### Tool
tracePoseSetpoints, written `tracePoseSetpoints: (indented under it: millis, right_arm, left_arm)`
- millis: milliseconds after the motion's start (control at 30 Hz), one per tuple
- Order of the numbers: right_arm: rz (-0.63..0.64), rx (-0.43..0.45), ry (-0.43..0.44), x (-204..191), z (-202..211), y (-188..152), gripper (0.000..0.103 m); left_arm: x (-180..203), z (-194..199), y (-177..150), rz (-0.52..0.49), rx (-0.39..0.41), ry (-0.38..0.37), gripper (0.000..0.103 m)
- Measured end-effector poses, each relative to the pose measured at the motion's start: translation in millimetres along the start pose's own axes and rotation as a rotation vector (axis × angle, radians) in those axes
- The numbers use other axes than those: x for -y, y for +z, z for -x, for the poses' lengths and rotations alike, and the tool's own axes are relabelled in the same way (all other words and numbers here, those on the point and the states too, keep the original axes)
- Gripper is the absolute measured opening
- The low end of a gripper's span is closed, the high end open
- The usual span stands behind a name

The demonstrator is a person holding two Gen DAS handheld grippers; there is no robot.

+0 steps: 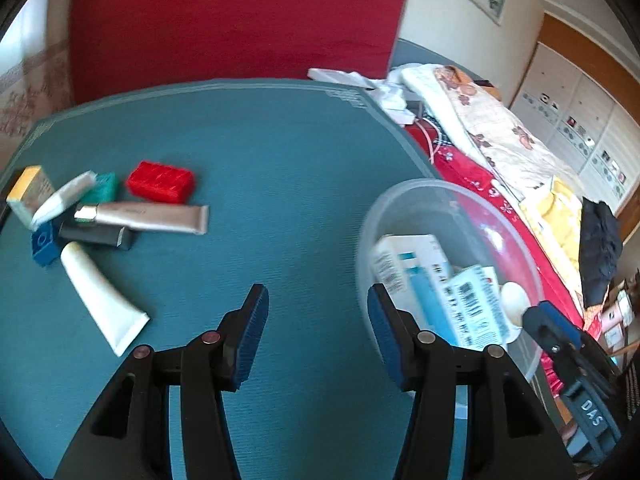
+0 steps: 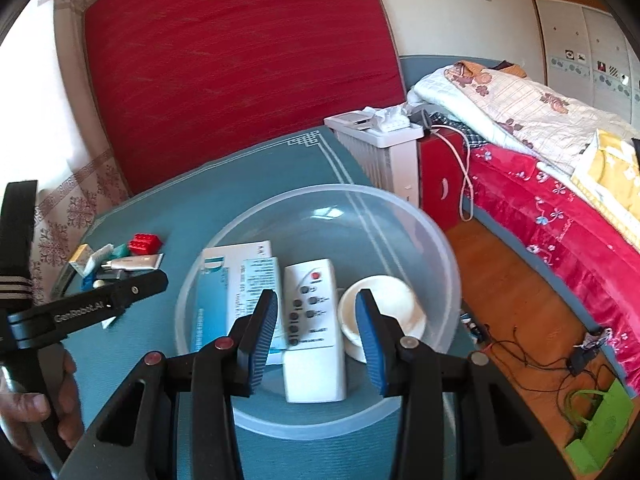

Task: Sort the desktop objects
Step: 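Withdraw both open grippers from the bowl back over the table, then grasp the white cream tube with the left gripper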

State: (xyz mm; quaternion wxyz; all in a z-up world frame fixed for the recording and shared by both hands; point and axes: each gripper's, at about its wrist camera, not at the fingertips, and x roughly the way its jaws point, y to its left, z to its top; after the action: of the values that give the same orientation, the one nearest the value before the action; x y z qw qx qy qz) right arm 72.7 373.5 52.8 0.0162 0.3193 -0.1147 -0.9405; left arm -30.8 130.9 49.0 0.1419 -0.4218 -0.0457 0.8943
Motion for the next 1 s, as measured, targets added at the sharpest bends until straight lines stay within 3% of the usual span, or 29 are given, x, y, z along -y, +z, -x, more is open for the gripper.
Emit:
tracePoseSetpoints:
  millis: [467, 1000]
  right_arm:
    - [0.025, 0.011, 0.043, -33.6, 1.2, -2.5, 0.053]
    - [0.095, 0.018, 0.082, -79.9, -3.9, -11.3, 0.059]
  left_arm:
    - [-70.5, 12.9, -2.8, 0.141, 0.02, 0.073, 0.055]
    - [-142.3, 14.1, -7.8, 0.277, 0.041, 0.23, 0.055]
